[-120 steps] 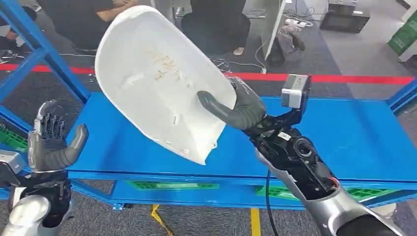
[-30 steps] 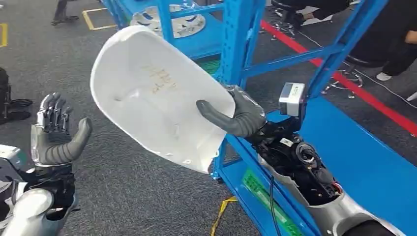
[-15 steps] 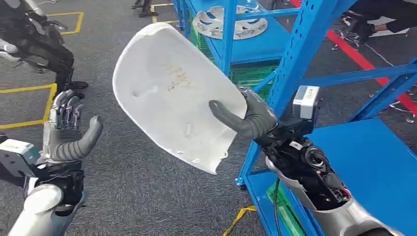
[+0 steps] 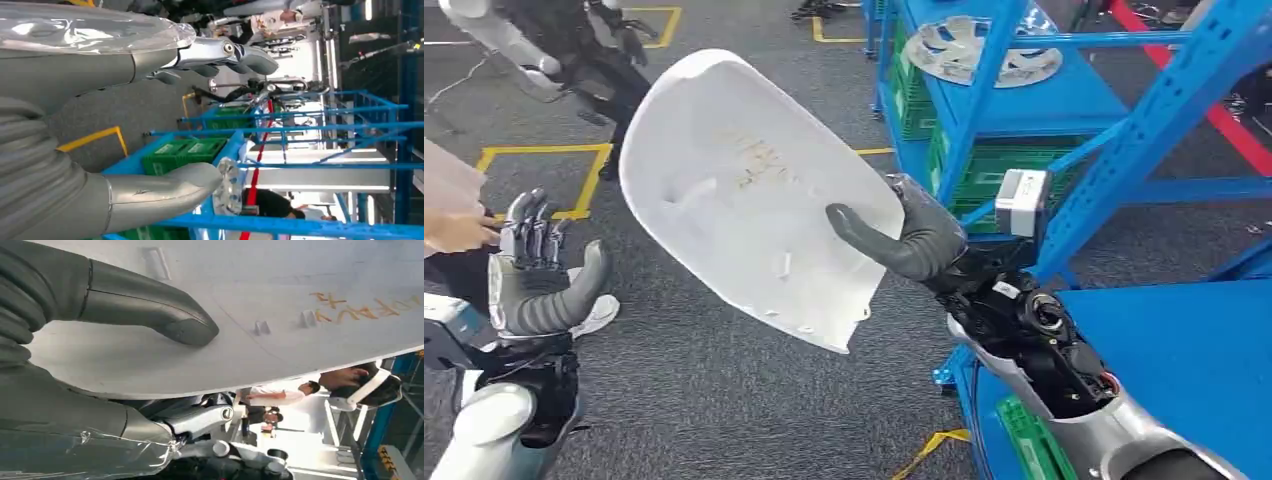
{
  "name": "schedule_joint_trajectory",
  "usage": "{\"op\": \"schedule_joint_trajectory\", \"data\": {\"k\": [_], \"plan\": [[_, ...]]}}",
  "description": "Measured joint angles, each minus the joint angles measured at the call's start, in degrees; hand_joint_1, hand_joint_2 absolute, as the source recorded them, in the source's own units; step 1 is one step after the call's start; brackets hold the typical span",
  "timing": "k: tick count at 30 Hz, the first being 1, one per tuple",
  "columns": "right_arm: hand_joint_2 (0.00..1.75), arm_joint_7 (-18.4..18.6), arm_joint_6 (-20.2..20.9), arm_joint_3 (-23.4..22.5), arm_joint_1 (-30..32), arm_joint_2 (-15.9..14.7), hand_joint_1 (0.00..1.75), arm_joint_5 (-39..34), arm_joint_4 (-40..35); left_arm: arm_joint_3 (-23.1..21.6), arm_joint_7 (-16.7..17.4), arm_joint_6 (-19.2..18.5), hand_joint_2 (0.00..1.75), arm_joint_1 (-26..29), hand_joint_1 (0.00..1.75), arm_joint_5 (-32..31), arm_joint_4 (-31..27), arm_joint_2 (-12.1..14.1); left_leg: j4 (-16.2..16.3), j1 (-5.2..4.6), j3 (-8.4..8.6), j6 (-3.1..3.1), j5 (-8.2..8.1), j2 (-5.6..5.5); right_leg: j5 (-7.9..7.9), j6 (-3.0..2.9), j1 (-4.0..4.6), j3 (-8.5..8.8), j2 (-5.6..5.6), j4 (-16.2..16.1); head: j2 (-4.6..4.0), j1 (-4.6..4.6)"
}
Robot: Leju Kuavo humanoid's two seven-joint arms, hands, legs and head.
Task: Take the parts from the cabinet and place them on the table.
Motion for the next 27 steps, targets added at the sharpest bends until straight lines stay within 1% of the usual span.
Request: {"op": "schedule_joint_trajectory", "data": {"k": [1,2,3,4,5,6,7,8,9,10,11,12,14,15,16,17,18,19,20,21,22,23,24,25,26,27], "plan": [[1.75,-0.11,0.08,-0.02,-0.03,0.00,1.75,0.00,0.13,-0.02,-0.09,0.02,1.75,-0.09,0.00,-0.02,0.00,0.00,-0.04,0.14,0.15,0.25,-0.04,-0.55,-1.32,0.18,-0.27,-0.63,3.07,1.74,0.00,0.31],[1.75,-0.26,0.33,-0.05,-0.06,0.00,1.75,0.00,0.15,0.00,-0.02,0.02,1.75,-0.18,0.00,0.00,0.02,-0.05,-0.03,0.18,0.19,0.66,-0.08,-1.06,-3.57,0.16,-0.33,-2.41,5.46,5.93,0.00,0.59],[1.75,-0.33,0.41,-0.05,0.02,0.00,1.75,0.00,0.26,0.00,-0.04,0.02,1.75,-0.17,0.00,-0.02,0.02,-0.07,-0.03,0.18,0.19,0.81,-0.11,-1.78,-5.89,0.19,-0.24,-5.00,6.61,11.21,0.00,0.99],[1.75,-0.48,0.59,-0.02,0.17,0.00,1.75,0.00,0.44,0.00,-0.02,0.02,1.75,-0.06,0.00,-0.02,0.04,-0.07,-0.02,0.10,0.18,0.87,-0.15,-2.51,-7.82,0.25,-0.18,-7.64,7.19,16.45,0.00,1.36],[1.75,-0.72,0.70,-0.02,0.35,0.00,1.75,0.00,0.66,0.00,-0.02,0.13,1.75,0.11,0.00,-0.04,0.09,-0.09,0.00,-0.01,0.22,0.92,-0.18,-3.41,-8.66,0.20,-0.18,-9.78,7.36,20.36,0.00,1.58],[1.75,-0.85,0.85,-0.02,0.42,0.00,1.75,0.00,0.88,0.00,-0.04,0.19,1.75,0.19,0.00,-0.04,0.13,-0.07,0.02,-0.08,0.27,0.92,-0.18,-4.37,-7.81,0.02,-0.17,-10.45,7.39,20.75,0.00,1.62],[1.75,-0.94,0.89,-0.02,0.43,0.00,1.75,0.00,1.12,0.00,-0.02,0.37,1.75,0.22,0.00,-0.04,0.15,-0.07,0.04,-0.12,0.37,0.91,-0.18,-5.23,-5.72,-0.21,-0.15,-9.74,7.46,18.44,0.00,1.79],[1.75,-1.05,0.91,-0.05,0.38,0.00,1.75,0.00,1.29,0.00,-0.02,0.39,1.75,0.19,0.00,-0.04,0.15,-0.07,0.07,-0.15,0.49,0.88,-0.20,-6.19,-2.63,-0.55,-0.15,-7.92,7.72,13.68,0.00,2.05],[1.75,-1.09,1.07,0.00,0.28,0.00,1.75,0.00,1.40,0.00,-0.02,0.43,1.75,0.17,0.00,-0.07,0.15,-0.07,0.12,-0.15,0.64,0.80,-0.26,-7.02,0.48,-0.91,-0.15,-5.62,8.78,8.11,0.00,2.25],[1.75,-1.09,1.18,0.02,0.15,0.00,1.75,-0.07,1.53,0.00,-0.02,0.50,1.75,0.16,0.00,-0.09,0.15,-0.07,0.14,-0.08,0.64,0.70,-0.32,-7.70,2.70,-1.26,-0.18,-3.80,11.33,3.31,0.00,2.38],[1.75,-1.09,1.44,0.02,0.11,0.00,1.75,-0.13,1.71,0.00,0.07,0.52,1.75,0.09,0.00,-0.11,0.15,-0.07,0.38,-0.38,0.35,0.37,-0.32,-8.37,2.20,-1.44,-0.54,-2.95,13.20,1.80,0.00,2.05],[1.75,-1.09,1.53,0.04,-0.08,0.00,1.75,-0.13,1.84,0.00,0.24,0.52,1.75,0.13,0.00,-0.11,0.15,-0.04,0.43,-0.01,-0.04,0.05,-0.21,-9.03,1.67,-1.27,-0.28,-2.08,12.59,0.90,0.00,2.18],[1.75,-1.03,1.59,0.11,-0.22,0.00,1.75,-0.15,2.12,0.00,0.39,0.68,1.75,0.33,0.00,-0.15,0.15,0.04,-0.04,0.40,-0.31,-0.77,0.32,-10.56,1.72,-1.38,-0.03,-2.06,11.43,1.11,0.00,2.36],[1.75,-1.05,1.59,0.11,-0.28,0.07,1.75,-0.15,2.21,0.00,0.42,0.72,1.75,0.28,0.00,-0.15,0.13,0.17,-0.07,-0.26,-0.35,-1.15,0.42,-11.29,2.01,-1.76,-0.77,-1.55,10.48,0.39,0.00,2.30],[1.75,-1.03,1.62,0.13,-0.49,0.09,1.75,-0.15,2.25,0.02,0.37,0.74,1.75,0.36,0.00,-0.17,0.13,0.26,0.66,-0.45,-0.53,-1.25,-0.34,-8.08,2.21,-2.03,-0.78,-1.19,9.55,0.01,0.00,2.21],[1.75,-1.12,1.62,0.15,-0.58,0.11,1.75,-0.18,2.32,0.02,0.44,0.74,1.75,-0.03,0.00,-0.17,0.13,0.30,3.61,-0.64,-2.03,-1.53,-2.20,-4.74,2.17,-2.32,-0.75,-1.09,8.72,-0.08,0.00,0.87],[1.75,-1.09,1.70,0.15,-0.71,0.11,1.75,-0.17,2.43,0.02,0.44,0.76,1.75,-0.12,0.00,-0.17,0.13,0.30,8.48,-0.46,-4.56,-1.82,-4.46,-2.98,2.14,-2.37,-0.62,-1.09,7.83,-0.07,0.00,0.44],[1.75,-1.01,1.68,0.17,-0.70,0.11,1.75,-0.17,2.60,0.02,0.44,0.78,1.75,0.07,0.00,-0.17,0.13,0.30,13.77,-0.27,-7.38,-2.01,-6.49,-2.22,2.07,-2.47,-0.46,-1.10,6.95,-0.06,0.00,0.33],[1.75,-0.98,1.68,0.17,-0.68,0.11,1.75,-0.17,2.75,0.02,0.50,0.83,1.75,0.25,0.00,-0.17,0.13,0.35,18.05,-0.12,-9.79,-2.19,-7.68,-1.91,1.99,-2.53,-0.44,-1.15,6.00,-0.03,0.00,0.13],[1.75,-0.92,1.68,0.22,-0.68,0.11,1.75,-0.20,2.91,0.02,0.65,0.85,1.75,0.42,0.00,-0.17,0.13,0.39,19.45,0.01,-10.75,-2.33,-7.38,-1.74,1.90,-2.51,-0.44,-1.10,5.20,-0.03,0.00,-0.06],[1.75,-0.83,1.68,0.24,-0.70,0.11,1.75,-0.39,3.04,0.02,0.81,0.94,1.75,0.46,0.00,-0.17,0.13,0.41,17.71,0.14,-10.06,-2.42,-5.83,-1.62,1.75,-2.47,-0.45,-0.99,4.37,-0.03,0.00,-0.22],[1.75,-0.79,1.66,0.26,-0.72,0.11,1.75,-0.70,3.10,0.02,0.87,0.94,1.75,0.44,0.00,-0.15,0.13,0.44,13.64,0.26,-7.95,-2.44,-3.46,-1.39,1.59,-2.35,-0.47,-0.82,3.65,0.01,0.00,-0.33],[1.75,-0.72,1.62,0.28,-0.81,0.11,1.75,-1.01,3.12,0.02,0.94,0.94,1.75,0.37,0.00,-0.15,0.11,0.52,7.54,0.26,-4.77,-2.40,-0.70,-0.47,1.31,-2.15,-0.50,-0.56,2.91,0.06,0.00,-0.41],[1.75,-0.68,1.57,0.30,-0.97,0.11,1.75,-1.14,3.13,0.02,0.96,0.94,1.75,0.25,0.00,-0.15,0.11,0.57,1.90,0.22,-1.61,-2.29,1.31,2.06,1.00,-1.83,-0.41,-0.26,2.30,0.16,0.00,-0.54],[1.75,-0.66,1.53,0.33,-1.17,0.11,1.75,-1.14,3.13,0.02,0.98,0.92,1.75,0.05,0.00,-0.15,0.11,0.57,0.25,-0.59,-0.82,-1.91,0.60,3.60,0.63,-1.37,0.28,-0.24,1.89,0.27,0.00,-0.78],[1.75,-0.53,1.42,0.39,-1.52,0.11,1.75,-1.14,3.17,0.02,0.98,0.92,1.75,0.03,0.00,-0.15,0.02,0.59,0.13,-0.31,-0.93,-1.28,0.78,2.20,0.51,-1.17,0.27,-0.14,1.50,0.25,0.00,-0.35]]}}
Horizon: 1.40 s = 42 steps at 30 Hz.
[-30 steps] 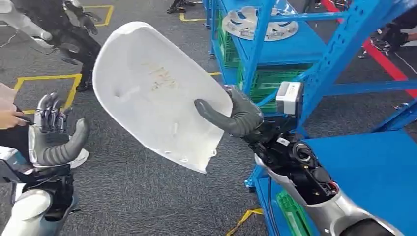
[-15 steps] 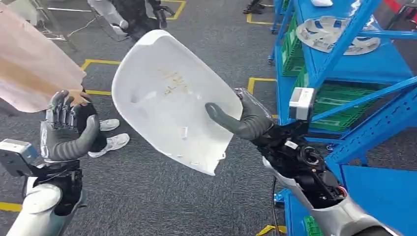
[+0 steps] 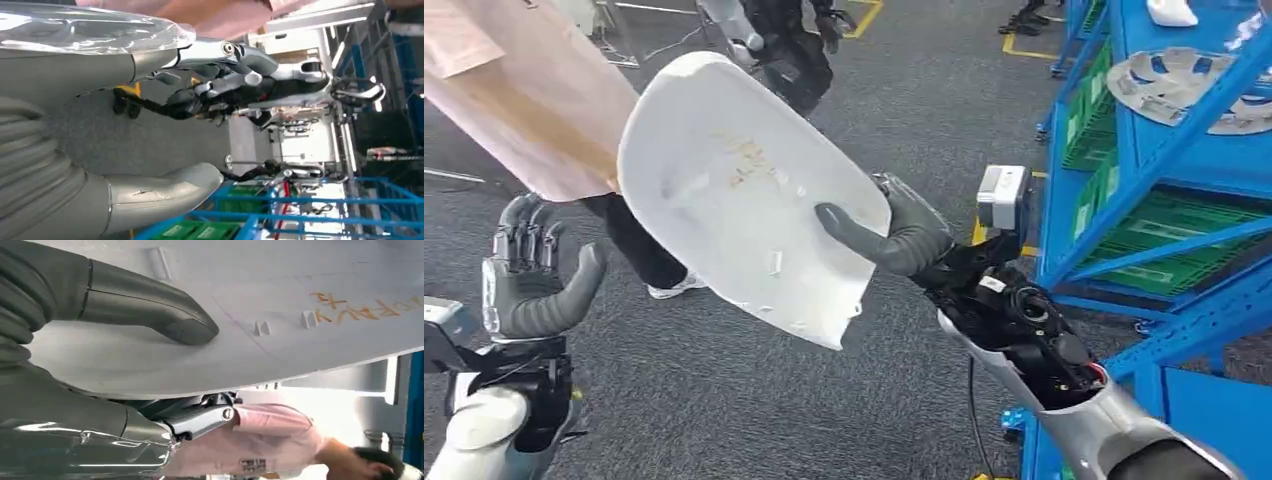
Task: Take the parts from the cabinet and place them on the table.
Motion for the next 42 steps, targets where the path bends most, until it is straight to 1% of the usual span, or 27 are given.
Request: {"op": "schedule_joint_trajectory", "data": {"k": [3,4,6,8,9,10,12,13,14,15,18,19,20,21,23,25,27,28,29,30,32,34,36,37,39,40,42], "plan": [[1.75,0.04,-0.02,0.15,-0.36,0.00,1.75,-0.04,0.05,0.00,0.04,0.00,1.75,-0.04,0.00,0.09,-0.07,0.18,0.21,-0.10,-0.12,1.08,-0.33,-2.00,-0.59,0.91,-0.05,0.79,-1.83,-0.19,0.00,0.31],[1.75,0.11,-0.31,0.17,-0.49,0.00,1.75,-0.09,0.07,0.00,0.04,0.00,1.75,0.05,0.00,0.11,-0.20,0.17,0.00,0.34,0.26,1.35,-0.23,-2.65,-1.35,1.31,-0.49,0.41,-0.66,0.30,0.00,0.59],[1.75,0.20,-0.44,0.28,-0.77,0.00,1.75,-0.57,0.09,0.00,0.07,0.00,1.75,-0.29,0.00,0.15,-0.33,0.20,0.00,0.36,0.37,1.97,-0.29,-3.67,-5.51,1.35,-0.58,-2.38,4.35,7.41,0.00,1.12],[1.75,0.33,-0.46,0.41,-0.66,0.00,1.75,-0.77,0.22,0.00,0.11,0.00,1.75,-0.26,0.00,0.15,-0.33,0.20,0.03,0.24,0.37,2.09,-0.35,-5.29,-9.45,1.39,-0.41,-7.63,5.74,18.02,0.00,1.82],[1.75,0.37,-0.52,0.44,-0.59,-0.02,1.75,-0.76,0.33,0.00,0.13,0.00,1.75,-0.21,0.00,0.15,-0.33,0.20,0.06,0.15,0.42,2.12,-0.37,-6.19,-9.57,1.32,-0.41,-9.19,5.85,20.48,0.00,2.01],[1.75,0.42,-0.61,0.44,-0.56,-0.06,1.75,-0.77,0.37,0.00,0.15,0.00,1.75,-0.23,0.00,0.15,-0.33,0.22,0.07,0.11,0.52,2.12,-0.38,-7.06,-8.23,1.10,-0.39,-9.26,5.90,19.79,0.00,2.12],[1.75,0.46,-0.85,0.41,-0.68,-0.07,1.75,-1.05,0.39,0.00,0.22,0.00,1.75,-0.35,0.00,0.17,-0.33,0.24,0.15,0.09,0.78,2.06,-0.43,-8.87,-2.40,0.45,-0.39,-6.11,6.64,11.22,0.00,2.58],[1.75,0.50,-0.85,0.44,-0.79,-0.07,1.75,-1.03,0.39,0.00,0.22,0.00,1.75,-0.44,0.00,0.17,-0.35,0.22,0.18,0.08,0.94,1.98,-0.48,-9.68,0.80,0.06,-0.39,-3.91,8.57,5.51,0.00,2.82],[1.75,0.53,-0.85,0.44,-0.87,-0.07,1.75,-1.03,0.42,0.00,0.24,0.00,1.75,-0.49,0.00,0.17,-0.33,0.22,0.16,0.32,0.69,1.87,-0.47,-10.29,1.42,-0.35,-0.64,-2.73,12.20,2.52,0.00,2.93],[1.75,0.50,-0.85,0.44,-0.91,-0.07,1.75,-1.05,0.44,0.00,0.31,0.00,1.75,-0.74,0.00,0.17,-0.33,0.26,0.47,0.12,0.29,1.48,-0.33,-11.21,1.45,-0.32,-0.76,-2.47,12.53,1.39,0.00,2.32],[1.75,0.42,-0.85,0.50,-1.14,-0.07,1.75,-1.09,0.57,0.00,0.46,0.09,1.75,-0.52,0.00,0.24,-0.35,0.33,-0.16,0.82,-0.40,0.09,0.48,-13.51,1.11,-0.40,-0.22,-1.63,10.46,0.91,0.00,2.95],[1.75,0.35,-0.85,0.52,-1.27,-0.07,1.75,-1.09,0.57,0.00,0.46,0.13,1.75,-0.50,0.00,0.28,-0.37,0.48,0.03,0.32,-0.41,-0.02,0.32,-12.71,1.40,-0.64,-1.06,-1.30,9.38,-0.02,0.00,2.86],[1.75,0.33,-0.83,0.57,-1.30,-0.07,1.75,-1.09,0.64,0.00,0.37,0.15,1.75,-0.62,0.00,0.28,-0.37,0.48,1.14,-0.33,-0.95,-0.39,-0.58,-8.03,1.60,-0.82,-1.00,-0.79,8.44,-0.22,0.00,2.45],[1.75,0.15,-0.81,0.59,-1.43,-0.07,1.75,-1.14,0.70,0.00,0.42,0.17,1.75,-0.84,0.00,0.33,-0.37,0.55,4.60,-0.21,-2.71,-0.71,-2.67,-5.33,1.61,-1.02,-0.89,-0.77,7.54,-0.27,0.00,1.27],[1.75,-0.09,-0.74,0.61,-1.36,-0.07,1.75,-1.11,1.05,0.00,0.37,0.20,1.75,-0.80,0.00,0.33,-0.35,0.55,14.13,0.24,-7.56,-1.00,-6.61,-3.96,1.56,-1.10,-0.58,-0.83,5.74,-0.24,0.00,0.83],[1.75,-0.52,-0.59,0.68,-1.27,-0.07,1.75,-1.09,1.46,0.00,0.26,0.28,1.75,-0.68,0.00,0.33,-0.24,0.57,17.75,0.40,-9.63,-1.13,-6.70,-3.82,1.41,-1.20,-0.58,-0.87,3.85,-0.21,0.00,0.31],[1.75,-0.74,-0.50,0.74,-1.31,-0.07,1.75,-1.09,1.71,0.00,0.11,0.42,1.75,-0.69,0.00,0.33,-0.22,0.63,10.87,0.52,-6.01,-1.00,-2.65,-3.48,1.14,-1.04,-0.58,-0.67,2.21,-0.20,0.00,0.00],[1.75,-0.76,-0.48,0.79,-1.35,-0.07,1.75,-1.09,1.82,0.00,0.02,0.46,1.75,-0.72,0.00,0.33,-0.22,0.66,5.59,0.51,-3.09,-0.86,-0.44,-2.36,0.91,-0.86,-0.58,-0.44,1.51,-0.18,0.00,-0.06],[1.75,-0.85,-0.46,0.81,-1.44,-0.07,1.75,-1.09,1.92,0.00,-0.04,0.46,1.75,-0.79,0.00,0.35,-0.22,0.68,1.18,0.32,-0.58,-0.65,0.52,0.55,0.65,-0.47,-0.32,-0.20,0.94,-0.15,0.00,-0.22],[1.75,-0.96,-0.44,0.79,-1.57,-0.07,1.75,-1.09,1.97,0.00,-0.06,0.46,1.75,-0.97,0.00,0.35,-0.22,0.66,0.07,-0.38,-0.15,-0.22,0.13,0.55,0.27,-0.07,0.20,-0.36,0.50,0.13,0.00,-0.61],[1.75,-1.05,-0.41,0.94,-1.78,-0.07,1.75,-1.09,2.21,0.00,-0.20,0.46,1.75,-0.87,0.00,0.37,-0.20,0.66,0.39,-0.43,-0.46,0.62,-0.04,-0.85,0.07,0.38,0.31,0.06,-0.67,-0.06,0.00,0.53],[1.75,-1.09,-0.41,1.07,-1.86,-0.07,1.75,-1.09,2.30,0.00,-0.20,0.50,1.75,-0.77,0.00,0.37,-0.22,0.79,0.13,-0.24,-0.30,1.38,0.00,-2.34,-0.49,1.11,-0.01,0.52,-1.64,-0.03,0.00,0.35],[1.75,-1.29,-0.41,1.05,-2.12,-0.07,1.75,-1.09,2.45,0.00,-0.22,0.50,1.75,-0.88,0.00,0.37,-0.20,0.79,0.05,0.06,-0.09,1.96,0.02,-3.40,-3.80,1.43,-0.45,-1.67,3.94,4.70,0.00,0.99],[1.75,-1.27,-0.44,1.07,-2.15,-0.07,1.75,-1.09,2.49,0.00,-0.22,0.48,1.75,-0.89,0.00,0.35,-0.20,0.74,0.05,0.05,-0.09,2.20,0.02,-4.06,-6.17,1.37,-0.38,-4.10,5.11,9.92,0.00,1.40],[1.75,-1.25,-0.44,1.14,-1.86,-0.07,1.75,-1.09,2.82,0.00,-0.22,0.39,1.75,-0.73,0.00,0.35,-0.20,0.70,0.09,-0.13,-0.08,2.29,-0.01,-5.55,-8.93,1.32,-0.20,-8.78,5.79,18.99,0.00,1.88],[1.75,-1.25,-0.55,1.14,-1.64,-0.07,1.75,-1.09,2.93,0.00,-0.18,0.35,1.75,-0.68,0.00,0.37,-0.18,0.70,0.13,-0.21,-0.03,2.30,-0.01,-6.40,-8.46,1.20,-0.13,-9.78,5.84,20.15,0.00,1.99],[1.75,-1.27,-0.87,1.09,-1.49,-0.07,1.75,-1.09,3.13,0.00,-0.06,0.35,1.75,-0.70,0.00,0.55,-0.18,0.70,0.19,-0.33,0.22,2.29,-0.02,-8.27,-3.48,0.53,0.03,-7.88,6.24,14.16,0.00,2.39]]}}
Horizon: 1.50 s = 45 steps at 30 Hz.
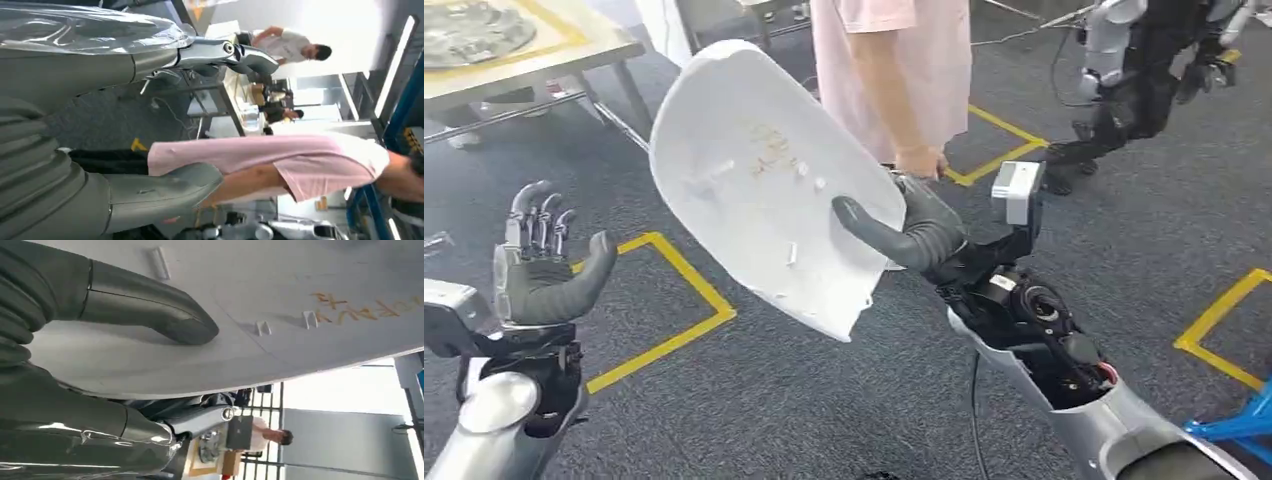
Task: Take the parts from the cabinet and place them on the table.
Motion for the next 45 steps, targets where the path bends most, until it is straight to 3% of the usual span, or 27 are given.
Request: {"op": "schedule_joint_trajectory", "data": {"k": [2,3,7,8,9,10,12,13,14,16,18,22,23,24,25,27,28,30,32,33,34,37,38,39,41,43,45], "plan": [[1.75,-0.09,0.02,0.00,-0.04,0.00,1.75,0.02,0.00,0.00,0.02,0.02,1.75,-0.03,0.00,0.02,0.00,-0.04,-0.02,-0.05,0.32,-0.04,-0.02,-1.66,5.74,-0.95,0.09,4.18,3.34,-10.69,0.00,0.68],[1.75,-0.18,0.07,0.00,0.02,0.00,1.75,0.04,0.07,0.00,0.00,0.24,1.75,-0.13,0.00,0.04,0.04,-0.04,0.12,-0.30,0.07,-0.25,-0.01,-2.17,5.27,-1.32,-0.16,4.76,5.46,-11.98,0.00,0.19],[1.75,-0.28,0.28,0.02,-0.13,0.02,1.75,0.09,0.09,0.00,0.00,0.42,1.75,-0.01,0.00,0.24,0.07,0.00,-0.37,0.21,-0.69,-1.84,0.92,-5.33,5.17,-1.60,-0.04,6.43,2.88,-13.99,0.00,0.64],[1.75,-0.31,0.28,0.04,-0.20,0.04,1.75,0.09,0.11,0.00,-0.02,0.42,1.75,0.06,0.00,0.24,0.07,0.07,0.25,0.00,-0.76,-1.88,0.23,-3.25,5.60,-1.59,-0.40,7.07,1.56,-14.77,0.00,0.59],[1.75,-0.35,0.28,0.02,-0.17,0.04,1.75,0.09,0.11,0.00,-0.09,0.42,1.75,-0.31,0.00,0.24,0.07,0.09,3.03,-0.34,-2.18,-2.22,-1.78,0.39,5.70,-1.89,-0.51,7.28,0.99,-15.09,0.00,-0.58],[1.75,-0.35,0.30,0.02,-0.25,0.04,1.75,0.09,0.11,0.00,-0.11,0.42,1.75,-0.46,0.00,0.24,0.07,0.09,7.52,-0.09,-4.42,-2.66,-3.98,2.42,5.69,-2.04,-0.48,7.25,0.11,-15.12,0.00,-1.11],[1.75,-0.26,0.31,0.04,-0.04,0.02,1.75,0.09,0.20,0.00,-0.09,0.42,1.75,-0.14,0.00,0.24,0.11,0.07,16.83,0.50,-9.21,-3.19,-7.48,4.10,5.59,-2.06,-0.40,7.15,-1.58,-15.09,0.00,-1.40],[1.75,-0.28,0.31,0.04,0.00,0.02,1.75,0.09,0.24,0.00,-0.09,0.42,1.75,-0.04,0.00,0.26,0.20,0.09,18.84,0.70,-10.37,-3.44,-7.62,4.37,5.56,-2.05,-0.45,7.10,-2.45,-15.05,0.00,-1.69],[1.75,-0.26,0.31,0.04,0.01,0.02,1.75,0.09,0.28,0.00,-0.07,0.42,1.75,-0.04,0.00,0.26,0.26,0.09,17.68,0.94,-9.90,-3.61,-6.48,4.49,5.46,-1.92,-0.51,7.11,-3.20,-15.04,0.00,-2.01],[1.75,-0.28,0.31,0.04,-0.03,0.02,1.75,0.09,0.33,0.00,-0.07,0.42,1.75,-0.09,0.00,0.26,0.26,0.09,8.05,1.14,-4.62,-3.77,-1.86,5.51,5.09,-1.50,-0.67,7.30,-4.81,-14.83,0.00,-2.36],[1.75,-0.31,0.28,0.04,-0.09,0.02,1.75,0.09,0.33,0.00,-0.07,0.44,1.75,-0.39,0.00,0.28,0.26,0.09,-0.36,0.72,0.01,-3.35,-0.21,11.00,4.41,-0.66,0.00,7.48,-5.93,-14.41,0.00,-2.95],[1.75,-0.28,0.28,0.07,-0.27,0.02,1.75,0.07,0.35,0.00,0.02,0.90,1.75,-0.34,0.00,0.39,0.28,0.17,0.03,0.40,-0.39,-1.49,-0.08,7.38,3.67,0.49,0.07,8.28,-8.48,-14.46,0.00,-2.03],[1.75,-0.28,0.28,0.02,-0.31,0.02,1.75,0.07,0.33,0.00,0.04,0.94,1.75,-0.26,0.00,0.39,0.24,0.13,-0.27,0.91,-0.01,-1.06,0.09,6.58,2.96,0.91,-0.38,7.92,-7.68,-14.12,0.00,-1.90],[1.75,-0.30,0.31,0.02,-0.32,0.02,1.75,0.07,0.35,0.00,0.02,0.98,1.75,-0.39,0.00,0.39,0.24,0.18,-0.29,0.90,0.01,-0.77,0.05,5.92,1.27,0.95,-0.55,7.29,-4.11,-11.92,0.00,-1.53],[1.75,-0.35,0.31,0.00,-0.38,0.02,1.75,0.02,0.35,0.00,0.07,0.98,1.75,-0.42,0.00,0.42,0.26,0.13,-0.28,0.85,0.03,-0.38,0.08,5.34,-1.21,0.88,-0.61,5.35,-1.99,-7.37,0.00,-1.27],[1.75,-0.28,0.29,0.02,-0.17,0.02,1.75,0.04,0.59,0.00,0.07,0.98,1.75,-0.28,0.00,0.42,0.26,0.09,-0.26,0.68,0.02,-0.14,0.00,3.68,-5.20,0.91,-0.43,0.32,-0.49,3.03,0.00,-0.44],[1.75,-0.28,0.29,0.02,0.05,0.02,1.75,0.04,0.63,0.00,0.07,0.98,1.75,-0.19,0.00,0.42,0.26,0.09,-0.24,0.58,0.05,-0.13,0.00,2.77,-5.59,0.88,-0.43,-1.24,-0.37,5.70,0.00,-0.26],[1.75,-0.24,0.17,-0.02,0.17,0.00,1.75,0.04,0.72,0.00,0.09,0.98,1.75,-0.17,0.00,0.46,0.26,0.09,-0.14,0.55,0.18,-0.15,-0.01,0.88,-2.19,0.57,-0.43,-0.53,-0.24,2.59,0.00,-0.07],[1.75,-0.24,-0.07,-0.09,0.02,0.00,1.75,0.02,0.74,0.00,0.26,0.98,1.75,-0.23,0.00,0.61,0.26,0.09,-0.01,0.55,0.46,-0.32,-0.12,-0.91,4.08,0.01,-0.48,3.69,1.51,-7.94,0.00,0.52],[1.75,-0.22,-0.17,-0.07,-0.02,0.00,1.75,0.02,0.76,0.00,0.26,0.98,1.75,-0.25,0.00,0.68,0.28,0.09,0.00,0.71,0.28,-0.48,-0.18,-1.47,5.02,-0.30,-0.68,4.91,4.96,-11.41,0.00,0.66],[1.75,-0.24,-0.22,-0.07,0.03,0.00,1.75,0.02,0.74,0.00,0.28,0.96,1.75,-0.43,0.00,0.90,0.28,0.09,0.35,0.42,-0.09,-0.82,-0.03,-2.30,4.90,-0.29,-0.96,5.35,5.54,-12.46,0.00,0.13],[1.75,0.09,-0.94,-0.04,0.00,0.00,1.75,0.00,0.68,0.00,0.26,0.87,1.75,-0.31,0.00,1.40,0.28,0.17,-0.17,1.06,-0.90,-2.18,0.83,-4.37,4.38,-0.46,-0.46,6.20,3.83,-13.16,0.00,0.37],[1.75,0.22,-1.20,-0.04,-0.04,0.00,1.75,-0.18,0.52,0.00,0.26,0.87,1.75,-0.33,0.00,1.51,0.31,0.28,-0.01,0.70,-0.99,-2.36,0.64,-3.81,4.72,-0.81,-1.17,6.63,3.09,-13.99,0.00,0.28],[1.75,0.61,-1.40,0.00,0.03,0.00,1.75,-0.65,0.37,0.00,0.28,0.90,1.75,-0.53,0.00,1.60,0.28,0.33,1.32,0.27,-1.58,-2.66,-0.43,0.21,4.93,-1.02,-1.04,7.00,2.53,-14.24,0.00,-0.25],[1.75,1.13,-1.83,0.00,0.16,0.00,1.75,-1.38,0.02,-0.04,0.66,1.00,1.75,-0.98,0.00,1.97,0.29,0.33,9.77,0.53,-5.73,-3.14,-4.82,3.61,4.94,-1.43,-0.74,6.99,1.29,-14.26,0.00,-1.20],[1.75,1.44,-2.27,0.00,0.53,0.00,1.75,-1.95,0.00,-0.13,1.12,1.14,1.75,-0.91,0.00,2.36,0.31,0.39,18.38,0.85,-10.00,-3.48,-7.54,4.33,4.90,-1.48,-0.63,6.90,0.27,-14.24,0.00,-1.62],[1.75,1.90,-2.71,0.02,0.71,0.00,1.75,-1.97,-0.02,-0.26,1.53,1.14,1.75,-0.92,0.00,2.97,0.31,0.52,16.69,1.12,-9.21,-3.63,-5.44,4.42,4.83,-1.41,-0.65,6.96,-0.40,-14.24,0.00,-2.08]]}}
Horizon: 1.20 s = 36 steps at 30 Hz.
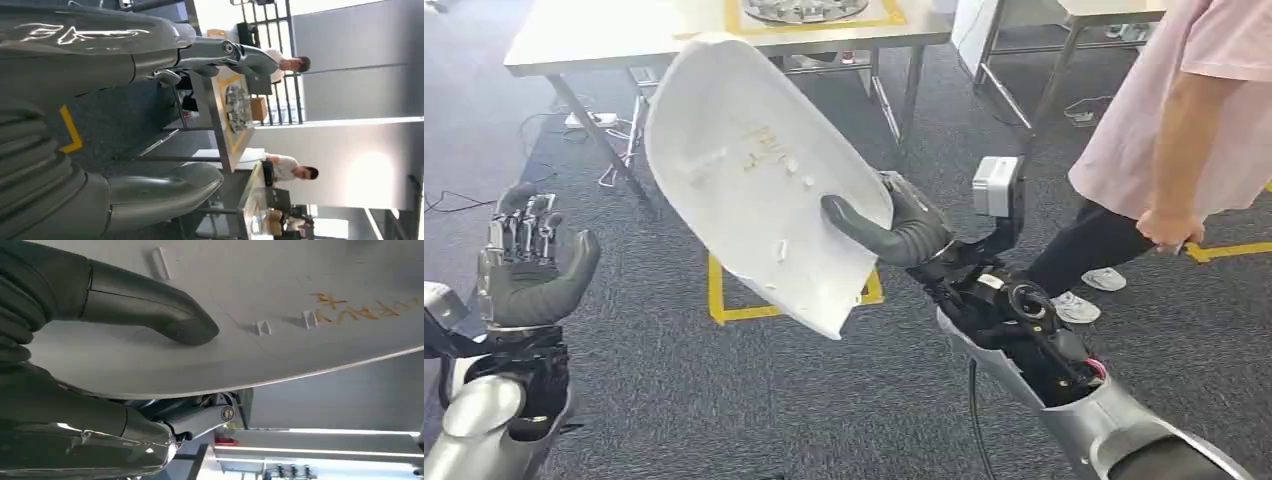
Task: Take the parts from the cabinet and place them on the table.
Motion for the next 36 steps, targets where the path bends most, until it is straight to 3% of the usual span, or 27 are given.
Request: {"op": "schedule_joint_trajectory", "data": {"k": [2,3,4,5,7,10,15,17,18,36], "plan": [[1.75,0.02,-0.22,0.00,-0.06,0.00,1.75,0.00,-0.07,-0.04,0.31,0.00,1.75,-0.05,0.00,0.31,0.00,0.04,-10.41,0.15,5.68,0.06,4.65,0.24,-0.25,0.30,-0.13,0.23,-0.28,0.05,0.00,-0.24],[1.75,0.04,-0.26,0.00,-0.07,0.00,1.75,0.00,-0.09,-0.07,0.31,-0.02,1.75,-0.11,0.00,0.42,0.00,0.07,-15.20,0.18,8.40,0.12,5.91,0.76,-0.45,0.61,-0.07,0.32,-0.35,0.13,0.00,-0.33],[1.75,0.07,-0.31,-0.02,-0.06,0.00,1.75,0.00,-0.26,-0.11,0.33,-0.02,1.75,-0.24,0.00,0.42,0.00,0.09,-16.41,-0.31,9.03,0.62,5.18,0.82,-0.71,1.03,0.38,0.01,-0.35,0.32,0.00,-0.70],[1.75,0.16,-0.33,-0.02,-0.08,0.00,1.75,0.00,-0.35,-0.26,0.35,-0.02,1.75,-0.25,0.00,0.42,-0.02,0.07,-16.35,-0.28,8.86,1.24,5.26,0.51,-0.68,1.19,0.37,0.01,-0.37,0.27,0.00,-0.22],[1.75,0.15,-0.33,-0.02,0.02,0.00,1.75,0.00,-0.37,-0.33,0.39,0.00,1.75,-0.12,0.00,0.46,-0.02,0.13,-16.53,-0.15,9.00,1.25,5.34,0.49,-0.91,-0.24,0.46,0.01,-0.33,0.51,0.00,0.29],[1.75,0.18,-0.35,-0.04,0.01,0.00,1.75,0.00,-0.37,-0.39,0.37,-0.02,1.75,-0.20,0.00,0.46,-0.02,0.17,-16.47,-0.36,9.04,1.77,5.15,0.28,-0.86,-0.20,0.40,0.41,-0.42,-0.01,0.00,0.72],[1.75,0.18,-0.39,-0.04,-0.02,-0.02,1.75,-0.04,-0.39,-0.42,0.37,-0.02,1.75,-0.21,0.00,0.68,-0.02,0.24,-16.42,-0.50,9.03,2.27,5.01,0.26,-0.64,0.23,0.34,0.64,-0.43,-0.48,0.00,1.49],[1.75,0.18,-0.39,-0.04,-0.02,-0.02,1.75,-0.04,-0.39,-0.41,0.37,0.00,1.75,-0.21,0.00,0.68,-0.02,0.26,-16.39,-0.62,9.02,2.35,5.02,0.26,-0.63,1.72,0.13,0.71,-0.43,-0.64,0.00,1.64],[1.75,0.18,-0.39,-0.04,-0.02,0.00,1.75,-0.04,-0.42,-0.41,0.37,0.00,1.75,-0.21,0.00,0.68,-0.02,0.26,-16.38,-0.65,9.03,2.35,5.02,0.26,-0.63,1.88,0.07,0.72,-0.43,-0.65,0.00,1.66],[1.75,0.20,-0.39,-0.04,-0.02,-0.02,1.75,-0.04,-0.50,-0.42,0.37,0.00,1.75,-0.22,0.00,0.83,-0.02,0.28,-16.61,-0.49,9.23,2.35,5.05,0.29,-0.73,1.88,0.24,0.71,-0.41,-0.58,0.00,0.66]]}}
